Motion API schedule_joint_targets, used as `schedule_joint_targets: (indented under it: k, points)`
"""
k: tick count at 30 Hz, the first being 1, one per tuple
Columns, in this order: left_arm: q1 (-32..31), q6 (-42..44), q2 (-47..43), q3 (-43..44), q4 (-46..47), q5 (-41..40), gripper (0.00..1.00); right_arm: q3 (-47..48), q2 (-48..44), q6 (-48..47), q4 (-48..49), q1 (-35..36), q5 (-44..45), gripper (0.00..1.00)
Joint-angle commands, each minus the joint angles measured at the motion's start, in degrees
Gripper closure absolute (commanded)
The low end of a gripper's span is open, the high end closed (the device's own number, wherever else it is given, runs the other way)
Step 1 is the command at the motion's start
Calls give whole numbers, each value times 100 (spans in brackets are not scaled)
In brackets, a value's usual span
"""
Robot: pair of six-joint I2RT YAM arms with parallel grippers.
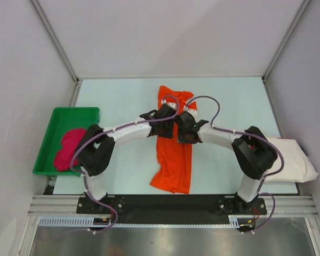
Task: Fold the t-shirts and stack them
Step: Rotate the tshirt 90 degrees
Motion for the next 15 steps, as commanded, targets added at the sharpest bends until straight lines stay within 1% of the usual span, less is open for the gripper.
schedule_joint_targets:
  k: [1,4,10,15]
  points:
    - [304,114,437,363,134,345,75,689,607,-113,190,-188,104,55]
    - [445,79,675,442,116,494,76,909,898,-61,93,-319,43,56]
    - [709,87,1062,714,-33,740,77,1024,1119,36,-30,-522,34,57]
    - [911,140,1580,1320,-340,907,78,1376,1435,-60,-232,-741,42,57]
